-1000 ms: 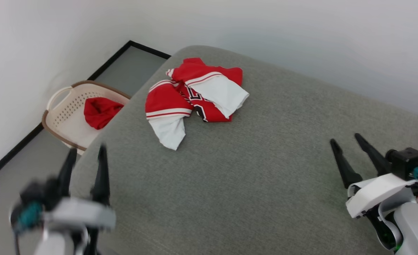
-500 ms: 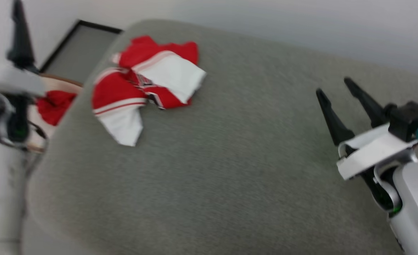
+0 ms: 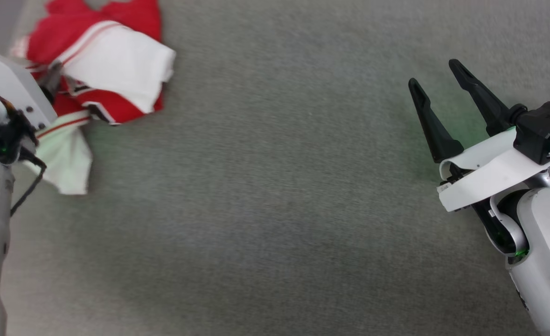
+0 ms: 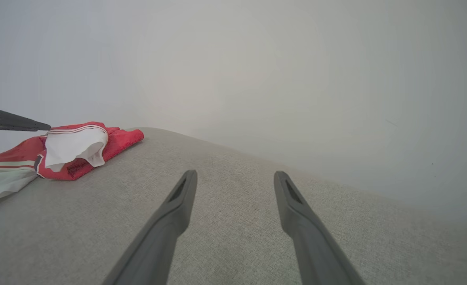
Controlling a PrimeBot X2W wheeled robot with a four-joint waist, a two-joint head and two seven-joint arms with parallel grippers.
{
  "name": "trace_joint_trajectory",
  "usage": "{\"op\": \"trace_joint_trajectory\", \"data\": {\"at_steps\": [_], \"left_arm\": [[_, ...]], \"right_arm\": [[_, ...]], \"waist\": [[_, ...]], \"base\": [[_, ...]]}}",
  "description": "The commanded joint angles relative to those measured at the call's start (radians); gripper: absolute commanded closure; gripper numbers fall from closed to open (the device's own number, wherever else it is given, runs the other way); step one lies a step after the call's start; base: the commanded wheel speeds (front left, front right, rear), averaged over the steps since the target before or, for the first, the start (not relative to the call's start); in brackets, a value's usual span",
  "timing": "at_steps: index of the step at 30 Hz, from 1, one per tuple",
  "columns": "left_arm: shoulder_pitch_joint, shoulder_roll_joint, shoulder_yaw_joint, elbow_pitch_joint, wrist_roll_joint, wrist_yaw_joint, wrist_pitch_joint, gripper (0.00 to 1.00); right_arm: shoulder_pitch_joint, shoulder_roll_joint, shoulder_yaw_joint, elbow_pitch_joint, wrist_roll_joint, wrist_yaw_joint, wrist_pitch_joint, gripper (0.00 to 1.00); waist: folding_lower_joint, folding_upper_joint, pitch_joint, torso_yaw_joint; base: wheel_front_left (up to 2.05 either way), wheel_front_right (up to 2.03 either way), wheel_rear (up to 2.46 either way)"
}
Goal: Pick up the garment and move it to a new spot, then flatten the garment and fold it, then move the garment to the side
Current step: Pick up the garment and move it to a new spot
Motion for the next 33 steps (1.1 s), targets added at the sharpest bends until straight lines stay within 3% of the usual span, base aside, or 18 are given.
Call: {"op": "trace_joint_trajectory", "data": {"at_steps": [1,8,17,18,19,20,25,33], "left_arm": [[-0.010,-0.004,-0.012,0.015,-0.034,0.001,0.066,0.00],[0.016,-0.003,-0.038,0.072,-0.143,0.001,0.269,0.00],[0.056,-0.015,-0.048,0.138,-0.179,0.001,0.268,0.00],[0.062,-0.020,-0.054,0.137,-0.181,0.001,0.271,0.30],[0.067,-0.022,-0.057,0.128,-0.186,0.001,0.261,0.76],[0.066,-0.013,-0.057,0.116,-0.187,0.001,0.229,1.00],[0.040,0.025,-0.064,0.076,-0.166,0.000,0.024,1.00],[0.011,0.048,-0.096,0.042,-0.175,0.000,-0.143,1.00]], "right_arm": [[-0.014,0.003,0.003,-0.006,-0.008,-0.001,-0.001,0.00],[-0.034,0.008,0.019,-0.026,-0.014,-0.001,0.015,0.00],[-0.034,0.015,0.028,-0.069,-0.023,-0.001,0.032,0.00],[-0.029,0.015,0.027,-0.073,-0.024,-0.001,0.034,0.00],[-0.024,0.015,0.026,-0.076,-0.024,-0.001,0.036,0.00],[-0.019,0.015,0.026,-0.077,-0.025,-0.001,0.036,0.00],[-0.004,0.019,0.019,-0.070,-0.024,-0.001,0.034,0.00],[0.044,0.052,0.000,-0.020,0.010,-0.001,-0.013,0.00]], "waist": [[0.0000,-0.0001,0.073,-0.067],[0.0000,-0.0001,0.090,-0.094],[0.0000,-0.0001,0.091,-0.124],[0.0000,-0.0001,0.090,-0.126],[0.0000,-0.0001,0.088,-0.127],[0.0000,-0.0001,0.085,-0.127],[0.0000,-0.0001,0.058,-0.123],[0.0000,-0.0001,-0.041,-0.117]], "base": [[0.00,0.00,0.00],[0.00,0.00,0.00],[0.00,0.00,0.00],[0.00,0.00,0.00],[0.00,0.00,0.00],[0.00,0.00,0.00],[0.00,0.00,0.00],[0.00,0.00,0.00]]}}
